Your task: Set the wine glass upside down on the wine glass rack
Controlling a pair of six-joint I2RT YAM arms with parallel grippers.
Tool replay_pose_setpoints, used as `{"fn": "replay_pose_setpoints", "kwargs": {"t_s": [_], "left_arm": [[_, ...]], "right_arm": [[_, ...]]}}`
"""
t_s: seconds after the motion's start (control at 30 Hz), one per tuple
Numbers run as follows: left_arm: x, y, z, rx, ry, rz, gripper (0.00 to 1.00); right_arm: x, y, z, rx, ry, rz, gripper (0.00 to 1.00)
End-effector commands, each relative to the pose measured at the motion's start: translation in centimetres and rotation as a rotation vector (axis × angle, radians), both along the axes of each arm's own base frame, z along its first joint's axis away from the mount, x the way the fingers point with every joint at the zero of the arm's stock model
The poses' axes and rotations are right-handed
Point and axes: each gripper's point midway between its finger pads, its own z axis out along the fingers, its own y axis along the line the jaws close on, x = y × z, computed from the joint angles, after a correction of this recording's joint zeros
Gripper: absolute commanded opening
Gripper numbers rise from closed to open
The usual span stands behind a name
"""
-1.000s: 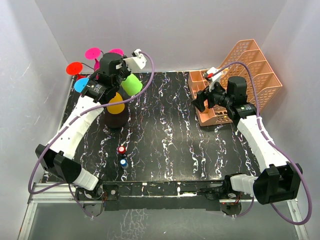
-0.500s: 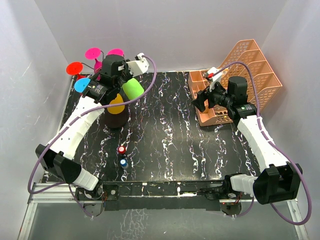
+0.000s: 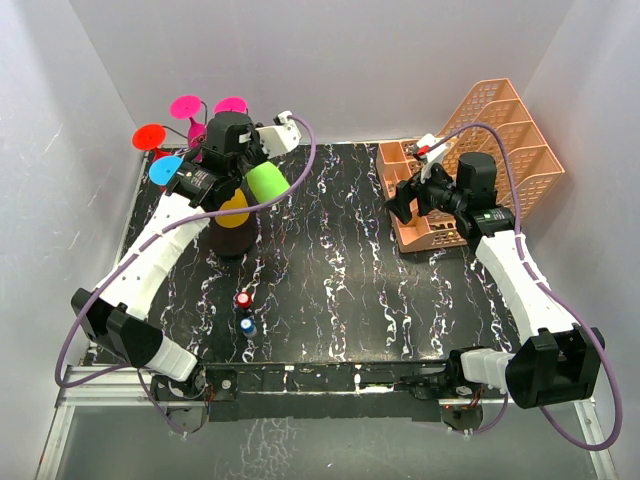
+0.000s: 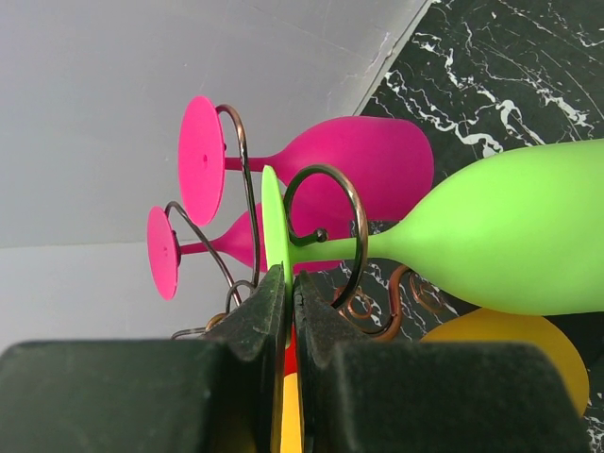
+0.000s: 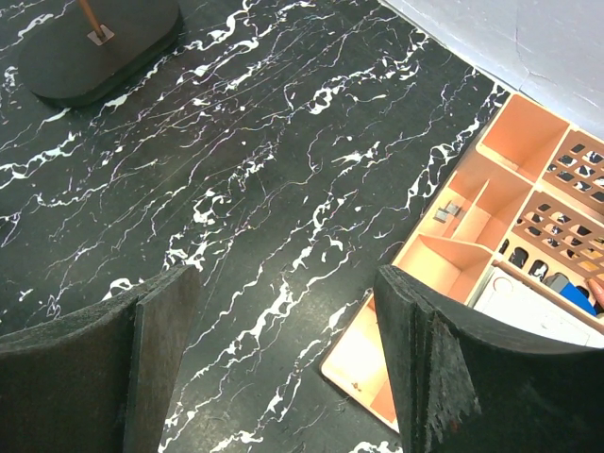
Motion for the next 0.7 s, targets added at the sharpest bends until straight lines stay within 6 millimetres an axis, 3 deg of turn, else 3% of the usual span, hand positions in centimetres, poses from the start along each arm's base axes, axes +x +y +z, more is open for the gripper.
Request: {"fn": "replay_pose_setpoints", "kwargs": {"t_s": [0.0, 0.67], "left_arm": [[-1.65, -0.15, 3.93, -0.065, -0.072, -0.037, 0.00], [-1.93, -0.90, 3.56, -0.024, -0.046, -0.093, 0.00]], "right_arm": [[0.31, -0.02, 1.55, 0.003, -0.068, 0.014, 0.81], [0.33, -0.18, 1.24, 0.006, -0.059, 0.014, 0.83]]}}
